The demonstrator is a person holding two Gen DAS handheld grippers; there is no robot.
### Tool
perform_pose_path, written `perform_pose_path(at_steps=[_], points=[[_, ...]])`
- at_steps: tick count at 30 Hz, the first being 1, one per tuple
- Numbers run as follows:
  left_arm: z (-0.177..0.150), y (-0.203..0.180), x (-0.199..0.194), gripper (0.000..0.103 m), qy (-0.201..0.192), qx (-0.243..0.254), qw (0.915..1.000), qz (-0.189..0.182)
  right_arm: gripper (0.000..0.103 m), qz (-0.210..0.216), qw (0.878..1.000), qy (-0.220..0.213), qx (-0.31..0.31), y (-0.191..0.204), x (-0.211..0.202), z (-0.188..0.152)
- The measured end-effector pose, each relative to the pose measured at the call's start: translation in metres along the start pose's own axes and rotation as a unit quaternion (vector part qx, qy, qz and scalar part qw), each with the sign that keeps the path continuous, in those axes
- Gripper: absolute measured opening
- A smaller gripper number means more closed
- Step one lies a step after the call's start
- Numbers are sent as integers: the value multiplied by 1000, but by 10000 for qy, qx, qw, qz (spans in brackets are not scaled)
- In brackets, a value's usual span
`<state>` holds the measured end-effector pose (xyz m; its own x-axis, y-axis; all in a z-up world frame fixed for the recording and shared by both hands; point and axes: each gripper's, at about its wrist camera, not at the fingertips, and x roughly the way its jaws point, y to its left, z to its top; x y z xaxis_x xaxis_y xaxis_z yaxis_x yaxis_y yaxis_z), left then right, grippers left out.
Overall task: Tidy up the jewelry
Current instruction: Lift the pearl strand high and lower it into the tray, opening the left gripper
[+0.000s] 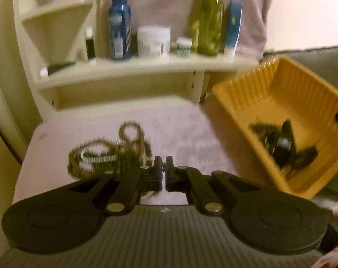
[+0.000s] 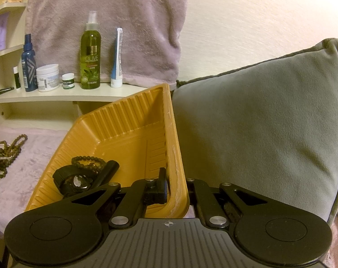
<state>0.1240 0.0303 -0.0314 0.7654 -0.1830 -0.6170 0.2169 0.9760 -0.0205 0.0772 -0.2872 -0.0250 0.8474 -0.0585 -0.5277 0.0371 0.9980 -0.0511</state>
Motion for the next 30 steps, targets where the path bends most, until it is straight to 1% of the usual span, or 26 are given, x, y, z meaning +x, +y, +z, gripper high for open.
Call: perform_pose_path(at_steps=[10, 15, 21, 24, 27, 30], points=[[62, 2, -19, 2, -623, -57, 9973, -379, 4, 13, 10000, -24, -8, 3, -2, 2], [91, 3, -31, 2, -852, -59, 9947, -566, 4, 22, 10000, -48, -19, 4, -3, 3], [120, 0, -49, 2, -1137, -157, 9897, -860, 4, 23, 10000, -67, -19, 4, -3, 4], [132, -3, -56, 2, -1269, -131, 9876, -918, 4, 25, 10000, -84, -14, 4, -3, 3], [142, -6, -61, 2, -1344, -151, 9854, -1035, 5, 28, 10000, -89, -2, 3, -4, 2], [148, -19, -61, 2, -1350, -54, 9843, -1139, 5, 29, 10000, -90, 8, 4, -4, 2]])
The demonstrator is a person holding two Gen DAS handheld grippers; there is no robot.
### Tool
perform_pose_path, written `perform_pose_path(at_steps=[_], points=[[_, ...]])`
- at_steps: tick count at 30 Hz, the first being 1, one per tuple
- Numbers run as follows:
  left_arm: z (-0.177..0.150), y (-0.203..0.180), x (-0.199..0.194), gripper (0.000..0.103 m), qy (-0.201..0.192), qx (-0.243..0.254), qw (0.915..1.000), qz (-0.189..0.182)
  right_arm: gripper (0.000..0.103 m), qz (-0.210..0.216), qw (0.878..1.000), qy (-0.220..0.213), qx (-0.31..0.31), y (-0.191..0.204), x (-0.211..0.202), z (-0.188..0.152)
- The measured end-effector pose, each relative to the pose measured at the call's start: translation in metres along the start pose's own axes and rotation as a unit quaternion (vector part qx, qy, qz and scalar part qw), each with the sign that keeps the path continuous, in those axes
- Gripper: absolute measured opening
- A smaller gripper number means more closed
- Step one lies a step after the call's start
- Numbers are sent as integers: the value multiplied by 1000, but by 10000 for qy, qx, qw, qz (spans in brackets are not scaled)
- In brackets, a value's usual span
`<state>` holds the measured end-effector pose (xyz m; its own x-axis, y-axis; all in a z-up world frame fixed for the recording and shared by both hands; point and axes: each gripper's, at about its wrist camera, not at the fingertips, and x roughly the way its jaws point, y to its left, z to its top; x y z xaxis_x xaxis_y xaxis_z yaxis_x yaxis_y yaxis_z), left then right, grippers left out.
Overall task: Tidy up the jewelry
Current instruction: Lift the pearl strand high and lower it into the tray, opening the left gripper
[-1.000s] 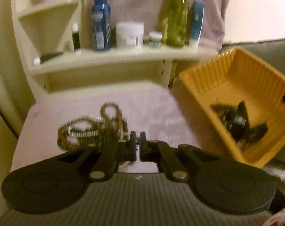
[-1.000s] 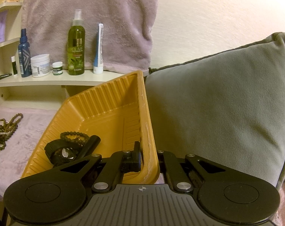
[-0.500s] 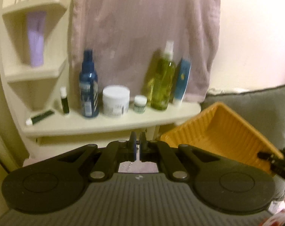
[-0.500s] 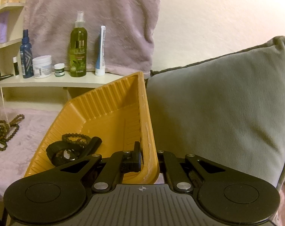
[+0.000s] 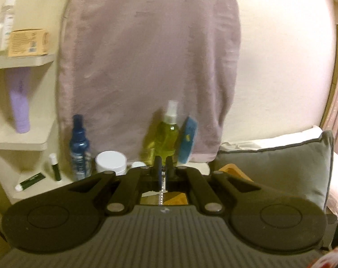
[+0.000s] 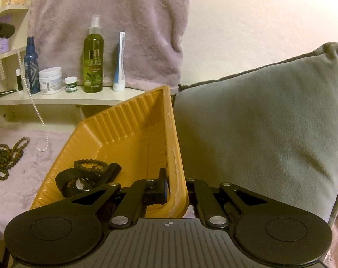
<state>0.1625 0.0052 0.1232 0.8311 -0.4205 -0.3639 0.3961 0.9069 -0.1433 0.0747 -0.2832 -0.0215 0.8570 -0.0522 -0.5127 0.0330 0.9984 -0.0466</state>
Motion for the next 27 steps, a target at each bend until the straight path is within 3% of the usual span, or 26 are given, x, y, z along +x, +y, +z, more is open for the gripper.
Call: perform_pose_path(at_steps=[17, 27], points=[[2, -84, 61, 2, 351, 194, 9942, -999, 5, 33, 10000, 10, 84, -3, 1, 0], [-45, -107, 113, 3, 1119, 189, 9872, -1116, 5, 40, 9999, 31, 105, -4, 2, -1]])
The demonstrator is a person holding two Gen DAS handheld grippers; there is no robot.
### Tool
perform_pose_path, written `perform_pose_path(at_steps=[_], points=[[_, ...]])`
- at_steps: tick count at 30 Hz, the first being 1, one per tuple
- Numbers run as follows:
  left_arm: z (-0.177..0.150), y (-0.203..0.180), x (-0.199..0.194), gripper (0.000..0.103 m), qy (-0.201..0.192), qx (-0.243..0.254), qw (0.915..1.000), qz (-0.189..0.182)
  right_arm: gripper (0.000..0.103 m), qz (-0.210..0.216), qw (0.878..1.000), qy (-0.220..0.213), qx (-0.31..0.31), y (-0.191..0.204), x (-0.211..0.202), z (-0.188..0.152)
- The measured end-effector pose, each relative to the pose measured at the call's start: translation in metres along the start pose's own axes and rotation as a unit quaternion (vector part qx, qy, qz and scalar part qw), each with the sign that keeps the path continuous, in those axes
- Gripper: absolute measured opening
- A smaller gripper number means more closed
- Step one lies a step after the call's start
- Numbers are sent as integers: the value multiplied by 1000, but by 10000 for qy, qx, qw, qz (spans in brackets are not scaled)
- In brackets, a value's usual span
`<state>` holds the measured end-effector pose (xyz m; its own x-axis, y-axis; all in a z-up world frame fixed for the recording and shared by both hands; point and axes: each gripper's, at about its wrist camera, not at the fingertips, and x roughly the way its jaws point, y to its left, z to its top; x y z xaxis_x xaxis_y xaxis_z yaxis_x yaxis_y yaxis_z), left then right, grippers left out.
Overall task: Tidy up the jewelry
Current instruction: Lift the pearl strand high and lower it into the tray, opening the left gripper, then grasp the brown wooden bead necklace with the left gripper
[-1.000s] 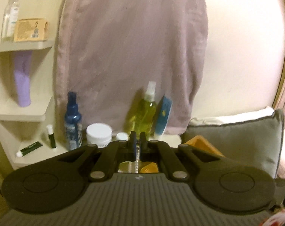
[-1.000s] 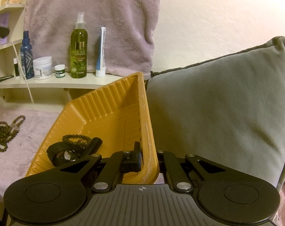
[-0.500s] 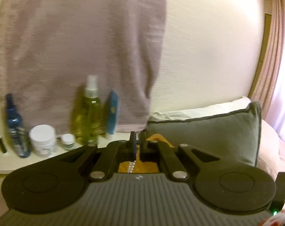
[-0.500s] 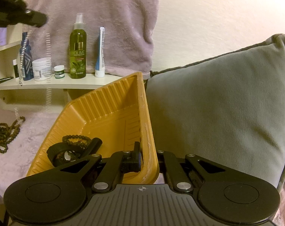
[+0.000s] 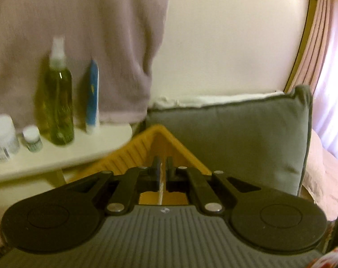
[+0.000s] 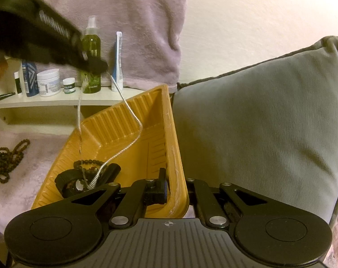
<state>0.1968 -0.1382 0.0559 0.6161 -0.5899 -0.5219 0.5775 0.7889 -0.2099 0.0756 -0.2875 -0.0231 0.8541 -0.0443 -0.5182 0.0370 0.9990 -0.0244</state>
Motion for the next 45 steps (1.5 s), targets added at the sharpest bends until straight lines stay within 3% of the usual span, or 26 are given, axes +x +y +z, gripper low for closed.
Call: perform_pose_path(at_steps=[2, 3, 7, 18, 27, 37, 45], points=[[-5, -2, 5, 6, 96, 5, 9999, -45, 5, 3, 10000, 7, 1, -1, 1, 0], [-7, -2, 6, 13, 140, -4, 9999, -60, 5, 1, 10000, 8, -1, -1, 1, 0], [-12, 0, -3, 15, 109, -21, 9999, 61, 5, -3, 10000, 6, 5, 0, 1, 1], [-50, 42, -51, 19, -50, -399, 9931, 1099, 5, 0, 10000, 15, 7, 0, 1, 0], [-92, 76, -88, 25, -24, -734, 9771, 1996, 4, -1, 10000, 20, -8, -1, 1, -1], [-140, 116, -117, 25, 220, -1089, 9508, 2891, 4, -15, 10000, 34, -18, 0, 1, -2], [-161, 139, -123, 25, 427, -1105, 9368, 3292, 4, -31, 10000, 41, -46, 1, 1, -2]])
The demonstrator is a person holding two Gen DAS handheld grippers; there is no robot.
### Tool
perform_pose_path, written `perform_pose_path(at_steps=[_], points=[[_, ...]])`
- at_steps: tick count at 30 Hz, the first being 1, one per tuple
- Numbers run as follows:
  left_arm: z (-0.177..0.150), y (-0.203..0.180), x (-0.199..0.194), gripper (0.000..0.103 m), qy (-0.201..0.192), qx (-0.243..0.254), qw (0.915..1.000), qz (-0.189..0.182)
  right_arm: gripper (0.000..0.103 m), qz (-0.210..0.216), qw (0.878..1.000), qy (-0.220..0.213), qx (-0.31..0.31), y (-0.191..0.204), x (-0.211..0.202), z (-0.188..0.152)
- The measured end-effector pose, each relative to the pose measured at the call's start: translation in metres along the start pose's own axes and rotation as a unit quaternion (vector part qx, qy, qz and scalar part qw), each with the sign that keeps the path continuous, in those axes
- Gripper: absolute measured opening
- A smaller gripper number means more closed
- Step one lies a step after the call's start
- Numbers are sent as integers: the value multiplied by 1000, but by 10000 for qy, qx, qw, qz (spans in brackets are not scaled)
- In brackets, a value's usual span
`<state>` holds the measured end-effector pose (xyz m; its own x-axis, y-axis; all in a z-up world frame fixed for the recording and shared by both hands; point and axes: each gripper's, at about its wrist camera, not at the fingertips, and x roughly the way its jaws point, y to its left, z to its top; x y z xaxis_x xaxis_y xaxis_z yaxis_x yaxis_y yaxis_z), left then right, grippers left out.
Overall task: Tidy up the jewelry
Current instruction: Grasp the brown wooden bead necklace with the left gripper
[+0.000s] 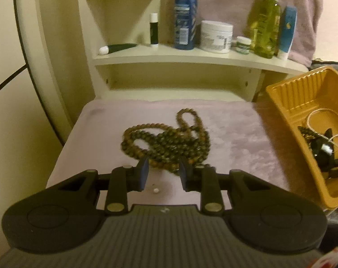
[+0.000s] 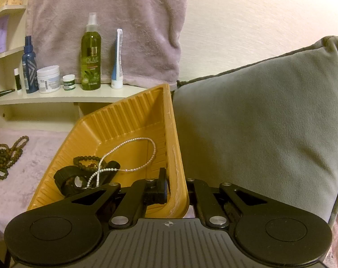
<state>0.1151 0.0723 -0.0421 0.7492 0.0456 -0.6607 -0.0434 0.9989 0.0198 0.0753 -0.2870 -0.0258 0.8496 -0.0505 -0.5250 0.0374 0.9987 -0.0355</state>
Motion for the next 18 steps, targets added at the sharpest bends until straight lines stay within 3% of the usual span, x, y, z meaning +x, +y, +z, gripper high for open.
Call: perform_pose_path(at_steps=[14, 18], points=[[-4, -8, 18, 26, -75, 497, 9987, 63, 4, -30, 10000, 38, -36, -1, 2, -1], [-5, -15, 20, 26, -68, 996, 9950, -99, 4, -36, 10000, 42, -41, -1, 2, -1]])
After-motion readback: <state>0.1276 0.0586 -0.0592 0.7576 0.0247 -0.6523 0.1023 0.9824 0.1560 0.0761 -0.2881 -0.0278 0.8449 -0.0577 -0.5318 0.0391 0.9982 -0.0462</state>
